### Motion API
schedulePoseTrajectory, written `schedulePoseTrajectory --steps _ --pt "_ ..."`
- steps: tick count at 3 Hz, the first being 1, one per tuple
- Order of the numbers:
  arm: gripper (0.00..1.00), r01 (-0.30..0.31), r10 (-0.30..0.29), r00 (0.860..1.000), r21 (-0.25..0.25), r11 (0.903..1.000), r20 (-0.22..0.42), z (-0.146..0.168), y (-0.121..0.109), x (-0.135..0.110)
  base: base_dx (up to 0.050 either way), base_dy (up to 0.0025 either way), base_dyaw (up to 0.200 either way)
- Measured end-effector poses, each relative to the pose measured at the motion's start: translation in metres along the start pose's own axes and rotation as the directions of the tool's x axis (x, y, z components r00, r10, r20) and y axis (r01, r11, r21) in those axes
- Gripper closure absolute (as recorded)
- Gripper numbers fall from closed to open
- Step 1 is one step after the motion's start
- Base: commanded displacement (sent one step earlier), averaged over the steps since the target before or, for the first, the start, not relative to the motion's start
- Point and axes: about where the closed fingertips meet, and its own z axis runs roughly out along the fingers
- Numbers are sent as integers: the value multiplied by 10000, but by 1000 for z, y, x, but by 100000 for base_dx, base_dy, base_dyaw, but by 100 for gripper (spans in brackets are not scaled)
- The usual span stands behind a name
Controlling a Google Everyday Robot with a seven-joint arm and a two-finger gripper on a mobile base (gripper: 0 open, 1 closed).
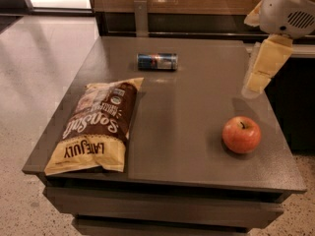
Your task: Place redbull can upright
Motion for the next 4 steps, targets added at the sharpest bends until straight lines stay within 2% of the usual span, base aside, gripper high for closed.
schedulePoseTrajectory --steps 1,2,3,4 --pt "0 -6 1 9994 155 9999 344 14 -31 -23 0 0 0" --pt "0 48 -54 9961 72 10000 876 39 -64 -49 0 0 0" --pt "0 52 -58 9961 75 10000 880 39 -64 -49 0 0 0" --pt "0 252 -247 9934 -32 9997 1118 49 -78 -61 0 0 0"
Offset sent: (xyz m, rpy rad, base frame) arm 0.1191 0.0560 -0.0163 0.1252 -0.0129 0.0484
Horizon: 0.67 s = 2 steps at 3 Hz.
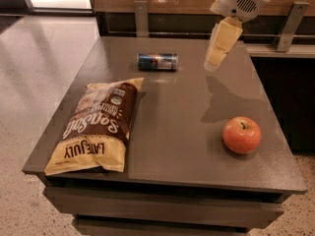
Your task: Place redbull can upright
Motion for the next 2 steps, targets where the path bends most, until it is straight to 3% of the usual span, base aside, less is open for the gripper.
schedulePoseTrajectory --steps 2 --pt "0 709 -714 9972 -225 9972 -225 39 -38 -35 0 0 0"
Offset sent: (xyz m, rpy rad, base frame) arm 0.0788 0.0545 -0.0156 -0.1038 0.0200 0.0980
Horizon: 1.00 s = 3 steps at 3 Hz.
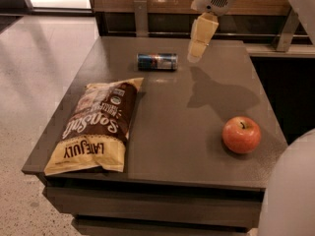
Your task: Place redbull can upright
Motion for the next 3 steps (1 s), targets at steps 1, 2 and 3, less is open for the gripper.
schedulePoseTrajectory --steps 1,2,3 --pt "0 422 -422 9985 4 9991 -336 17 -12 -20 0 0 0" --pt "0 806 -810 9952 -103 9967 -554 35 -17 -39 0 0 0" --pt "0 1012 -1027 9919 -235 9946 -749 53 -21 -52 0 0 0"
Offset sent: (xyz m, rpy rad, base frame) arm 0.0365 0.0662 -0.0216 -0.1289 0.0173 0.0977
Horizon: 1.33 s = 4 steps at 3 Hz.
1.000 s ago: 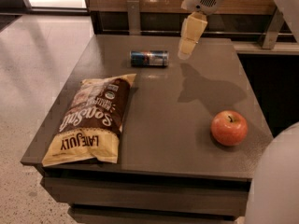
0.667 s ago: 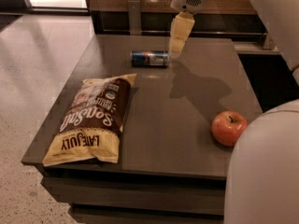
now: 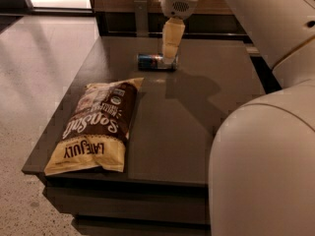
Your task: Place redbull can upright
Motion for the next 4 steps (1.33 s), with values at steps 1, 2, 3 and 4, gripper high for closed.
schedulePoseTrajectory --steps 1,2,3,4 --pt "0 10 -12 9996 -94 10000 -267 17 -2 -6 0 0 0" --pt "0 -200 196 9986 -77 9998 -495 33 -6 -8 0 0 0" --pt "0 -416 418 9972 40 9991 -624 49 -12 -10 0 0 0" --pt "0 -428 433 9975 93 9990 -565 66 -17 -11 0 0 0"
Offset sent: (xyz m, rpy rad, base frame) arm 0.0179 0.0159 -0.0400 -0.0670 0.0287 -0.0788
